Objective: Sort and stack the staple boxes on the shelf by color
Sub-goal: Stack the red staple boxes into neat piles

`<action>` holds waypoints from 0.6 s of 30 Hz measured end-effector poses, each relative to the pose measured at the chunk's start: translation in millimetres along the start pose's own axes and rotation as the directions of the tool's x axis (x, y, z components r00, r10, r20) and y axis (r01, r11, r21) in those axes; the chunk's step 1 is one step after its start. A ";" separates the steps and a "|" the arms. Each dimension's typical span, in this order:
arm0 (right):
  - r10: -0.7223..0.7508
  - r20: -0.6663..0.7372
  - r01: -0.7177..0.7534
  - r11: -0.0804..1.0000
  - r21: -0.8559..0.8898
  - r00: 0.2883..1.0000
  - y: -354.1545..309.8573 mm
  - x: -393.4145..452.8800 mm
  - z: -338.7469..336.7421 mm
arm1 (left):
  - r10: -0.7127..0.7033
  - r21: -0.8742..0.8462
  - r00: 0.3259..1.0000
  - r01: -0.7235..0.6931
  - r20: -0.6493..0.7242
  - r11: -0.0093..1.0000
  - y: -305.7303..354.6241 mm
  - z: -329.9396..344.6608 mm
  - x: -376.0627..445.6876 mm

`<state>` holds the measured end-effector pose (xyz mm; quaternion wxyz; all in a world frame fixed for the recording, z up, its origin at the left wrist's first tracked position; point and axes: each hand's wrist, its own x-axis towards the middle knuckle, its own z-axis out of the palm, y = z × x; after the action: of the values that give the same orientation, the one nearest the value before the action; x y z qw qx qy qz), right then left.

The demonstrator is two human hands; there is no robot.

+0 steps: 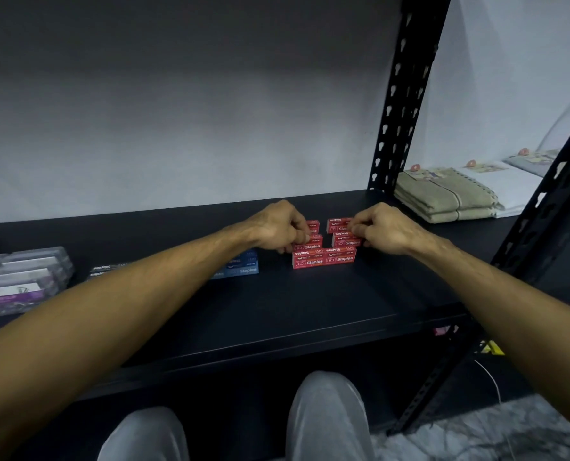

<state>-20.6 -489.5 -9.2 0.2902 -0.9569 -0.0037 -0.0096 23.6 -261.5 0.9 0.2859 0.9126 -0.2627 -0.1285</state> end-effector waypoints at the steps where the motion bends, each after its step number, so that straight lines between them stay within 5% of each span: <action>1: -0.004 0.009 0.004 1.000 0.004 1.000 0.0 0.1 0.1 | -0.010 -0.006 1.000 0.010 0.013 1.000 -0.6 -1.6 -0.4; 18: 0.007 0.148 -0.015 0.998 0.055 0.989 -13.8 2.7 4.6 | -0.091 -0.164 0.989 0.110 0.120 0.980 -5.2 -8.4 -4.7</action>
<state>-18.1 -475.5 -5.3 0.3161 -0.9464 -0.0201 0.0630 25.0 -251.5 5.0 0.3405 0.8883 -0.2199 -0.2157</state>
